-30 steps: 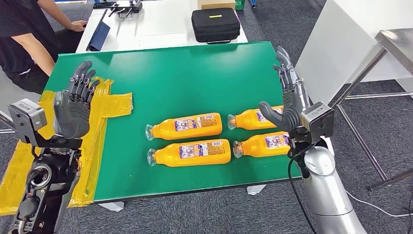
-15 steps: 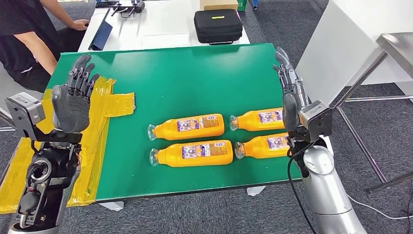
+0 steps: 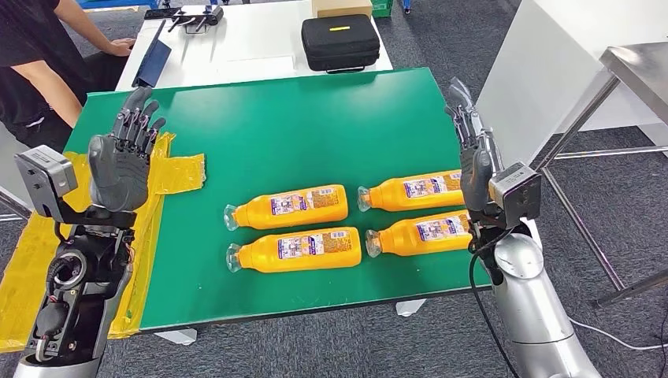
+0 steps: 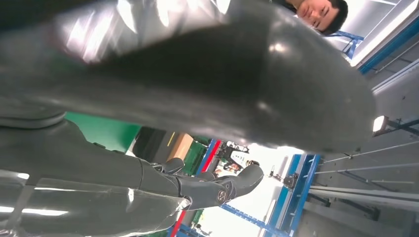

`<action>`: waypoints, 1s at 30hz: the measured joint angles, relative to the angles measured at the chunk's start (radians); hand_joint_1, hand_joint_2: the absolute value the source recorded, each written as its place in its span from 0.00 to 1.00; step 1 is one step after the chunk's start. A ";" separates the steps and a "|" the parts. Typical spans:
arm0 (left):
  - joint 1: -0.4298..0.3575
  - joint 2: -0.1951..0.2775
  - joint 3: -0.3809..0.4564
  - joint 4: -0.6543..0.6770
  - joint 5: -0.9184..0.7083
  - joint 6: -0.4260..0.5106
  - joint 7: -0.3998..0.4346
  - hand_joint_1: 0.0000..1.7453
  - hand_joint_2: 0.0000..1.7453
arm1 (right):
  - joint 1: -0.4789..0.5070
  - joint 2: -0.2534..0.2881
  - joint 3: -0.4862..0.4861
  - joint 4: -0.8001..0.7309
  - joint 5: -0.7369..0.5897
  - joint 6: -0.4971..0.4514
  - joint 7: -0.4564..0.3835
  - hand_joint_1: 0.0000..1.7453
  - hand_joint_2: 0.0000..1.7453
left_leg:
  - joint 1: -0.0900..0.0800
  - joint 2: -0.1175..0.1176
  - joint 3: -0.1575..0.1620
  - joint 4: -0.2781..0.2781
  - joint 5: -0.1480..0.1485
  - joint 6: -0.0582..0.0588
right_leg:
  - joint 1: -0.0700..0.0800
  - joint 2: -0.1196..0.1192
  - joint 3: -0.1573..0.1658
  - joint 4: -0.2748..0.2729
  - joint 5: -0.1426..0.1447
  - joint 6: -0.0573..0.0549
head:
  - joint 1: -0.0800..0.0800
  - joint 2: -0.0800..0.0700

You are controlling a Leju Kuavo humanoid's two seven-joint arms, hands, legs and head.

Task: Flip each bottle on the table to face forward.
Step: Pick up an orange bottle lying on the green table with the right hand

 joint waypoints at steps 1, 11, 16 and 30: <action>-0.002 0.000 0.000 0.001 0.000 0.000 0.000 0.00 0.00 | -0.001 -0.002 0.000 0.001 -0.001 0.000 0.000 0.00 0.00 | -0.001 0.000 0.029 -0.055 0.017 0.003 | 0.002 0.000 0.000 0.001 -0.003 0.004 | 0.000 0.000; -0.024 0.002 -0.001 0.022 0.021 0.014 -0.024 0.00 0.00 | -0.047 -0.028 0.005 0.057 -0.041 0.013 -0.019 0.00 0.00 | -0.008 -0.007 0.057 -0.111 0.023 0.050 | 0.004 -0.002 -0.166 0.288 -0.112 0.026 | 0.005 0.000; -0.025 0.004 0.000 0.026 0.027 0.015 -0.028 0.00 0.00 | -0.079 -0.029 0.016 0.084 -0.050 0.013 -0.019 0.00 0.00 | -0.012 -0.016 0.059 -0.109 0.019 0.046 | 0.010 -0.003 -0.074 0.055 0.005 0.039 | 0.005 0.000; -0.021 0.004 0.009 0.026 0.014 0.013 -0.026 0.00 0.00 | -0.114 -0.017 0.040 0.119 -0.051 0.008 -0.018 0.00 0.00 | 0.008 0.000 -0.036 0.053 -0.022 -0.012 | -0.002 -0.001 -0.014 -0.010 0.019 0.001 | -0.001 0.000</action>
